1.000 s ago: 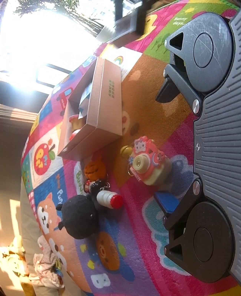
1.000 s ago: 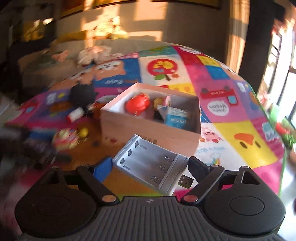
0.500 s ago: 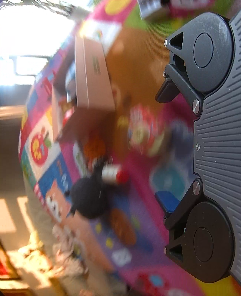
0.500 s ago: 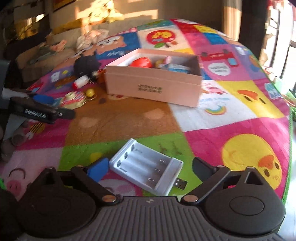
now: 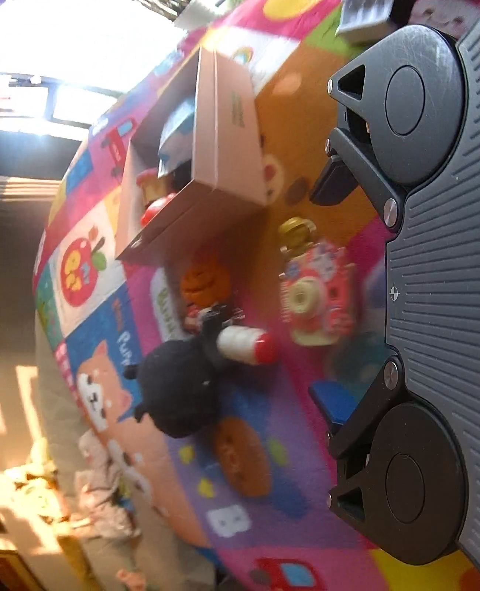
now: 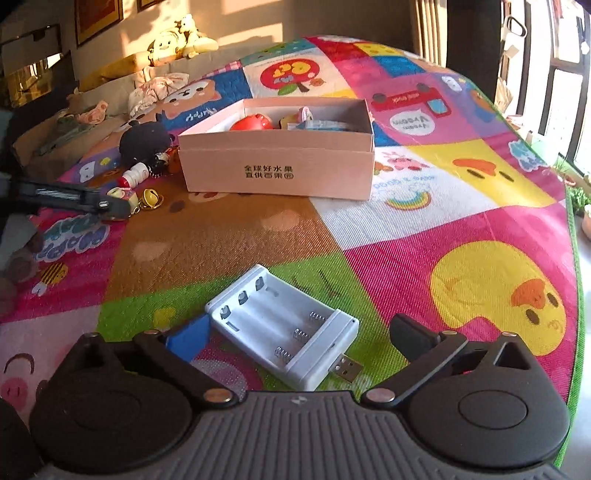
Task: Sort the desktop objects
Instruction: 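Hold the charger in the right tool while the left tool grasps the pink Hello Kitty toy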
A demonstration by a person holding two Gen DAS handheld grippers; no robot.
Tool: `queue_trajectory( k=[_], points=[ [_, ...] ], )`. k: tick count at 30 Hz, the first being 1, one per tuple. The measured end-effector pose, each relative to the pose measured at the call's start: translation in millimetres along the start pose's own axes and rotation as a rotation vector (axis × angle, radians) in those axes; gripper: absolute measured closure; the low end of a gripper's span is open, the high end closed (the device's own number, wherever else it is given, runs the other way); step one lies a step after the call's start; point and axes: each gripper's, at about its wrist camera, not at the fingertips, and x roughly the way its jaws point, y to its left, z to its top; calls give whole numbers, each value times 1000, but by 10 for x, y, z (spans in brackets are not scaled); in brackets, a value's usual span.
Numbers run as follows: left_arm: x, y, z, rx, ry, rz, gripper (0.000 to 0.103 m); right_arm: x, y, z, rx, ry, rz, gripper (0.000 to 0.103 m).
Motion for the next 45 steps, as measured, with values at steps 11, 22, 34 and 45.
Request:
queue_trajectory(
  k=[11,22,34,45],
  points=[
    [-74,29,-65,-3,-15,-13,33,13,135,50,-16,25,-29,5],
    [-1048,-65,209,78,-278,-93,33,-404,48,487,-99,-117,-82,55],
    [-758,-252,-114,63,-113,-204,33,-439,-61,277,-77,-52,-3,51],
    [-405,-284,-431,52,24,-199,13,-906,-472,-271,-19,-21,-160,15]
  ],
)
